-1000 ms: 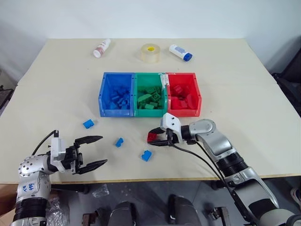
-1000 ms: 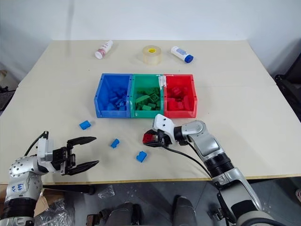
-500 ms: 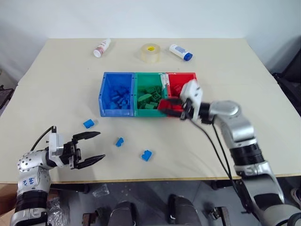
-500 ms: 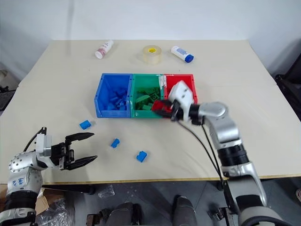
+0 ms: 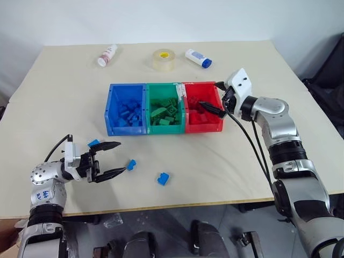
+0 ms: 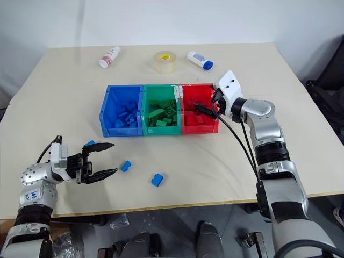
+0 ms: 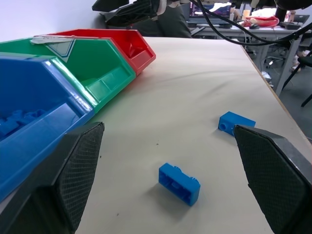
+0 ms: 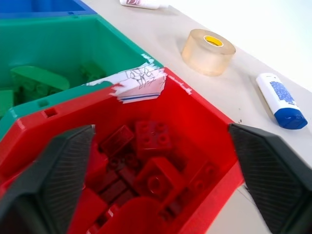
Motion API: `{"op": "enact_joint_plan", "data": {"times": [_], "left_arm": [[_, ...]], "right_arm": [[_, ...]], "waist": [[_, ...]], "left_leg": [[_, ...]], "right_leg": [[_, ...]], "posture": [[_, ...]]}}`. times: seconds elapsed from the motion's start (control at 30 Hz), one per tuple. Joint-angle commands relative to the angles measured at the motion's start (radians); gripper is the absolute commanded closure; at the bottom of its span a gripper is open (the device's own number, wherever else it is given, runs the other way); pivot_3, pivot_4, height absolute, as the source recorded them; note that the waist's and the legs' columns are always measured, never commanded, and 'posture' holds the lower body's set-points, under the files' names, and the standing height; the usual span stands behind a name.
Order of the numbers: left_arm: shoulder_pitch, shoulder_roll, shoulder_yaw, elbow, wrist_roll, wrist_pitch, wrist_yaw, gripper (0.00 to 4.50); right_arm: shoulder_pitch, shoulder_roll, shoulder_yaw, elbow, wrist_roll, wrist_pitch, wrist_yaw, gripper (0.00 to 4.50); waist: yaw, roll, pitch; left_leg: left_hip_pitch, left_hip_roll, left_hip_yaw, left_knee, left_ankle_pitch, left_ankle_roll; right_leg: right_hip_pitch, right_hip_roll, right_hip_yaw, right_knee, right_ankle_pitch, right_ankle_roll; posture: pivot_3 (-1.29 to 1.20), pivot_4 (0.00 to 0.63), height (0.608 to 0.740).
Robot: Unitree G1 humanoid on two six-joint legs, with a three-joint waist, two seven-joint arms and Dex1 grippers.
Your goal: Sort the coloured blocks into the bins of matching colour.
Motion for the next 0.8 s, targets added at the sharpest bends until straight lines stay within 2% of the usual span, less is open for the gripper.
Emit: {"op": "enact_joint_plan", "data": {"times": [0.03,0.2,0.4,0.63,0.8], "left_arm": [[0.001,0.004,0.002,-0.001,-0.003,-0.009,-0.03,0.0],[0.001,0.007,-0.001,0.001,-0.006,-0.006,-0.036,0.0],[0.003,0.03,0.003,0.022,-0.009,0.0,-0.054,0.0],[-0.007,0.049,-0.002,0.046,-0.011,0.003,-0.069,0.0],[-0.018,0.058,-0.009,0.056,-0.011,0.01,-0.078,0.0]], "right_arm": [[0.04,-0.042,-0.018,-0.121,0.039,0.019,0.064,0.03],[0.201,-0.131,-0.019,-0.366,0.133,0.12,0.232,0.03],[0.538,-0.323,-0.1,-0.651,0.297,0.196,0.442,0.03],[0.783,-0.47,-0.254,-0.701,0.369,0.121,0.565,0.03],[0.825,-0.511,-0.297,-0.738,0.403,0.129,0.59,0.03]], "waist": [[-0.001,0.0,0.0],[0.007,0.0,0.0],[0.039,0.0,0.0],[0.049,0.0,0.0],[0.048,0.0,0.0]], "left_leg": [[0.0,0.0,0.0,0.0,0.0,0.0],[0.0,0.0,-0.001,0.0,0.0,0.0],[0.0,0.0,-0.002,0.001,0.0,0.0],[0.001,0.0,-0.002,0.002,0.0,0.001],[0.002,0.0,-0.002,0.002,0.0,0.001]], "right_leg": [[0.0,0.0,0.0,0.0,0.0,0.0],[0.0,0.0,0.0,0.0,0.0,0.0],[0.001,0.0,-0.001,-0.001,0.0,0.0],[0.003,0.0,0.0,-0.002,0.001,0.001],[0.003,0.0,0.0,-0.002,0.001,0.0]], "posture": [[0.0,0.15,0.74],[0.0,0.15,0.74],[0.0,0.15,0.74],[0.0,0.15,0.74],[0.0,0.15,0.74]]}}
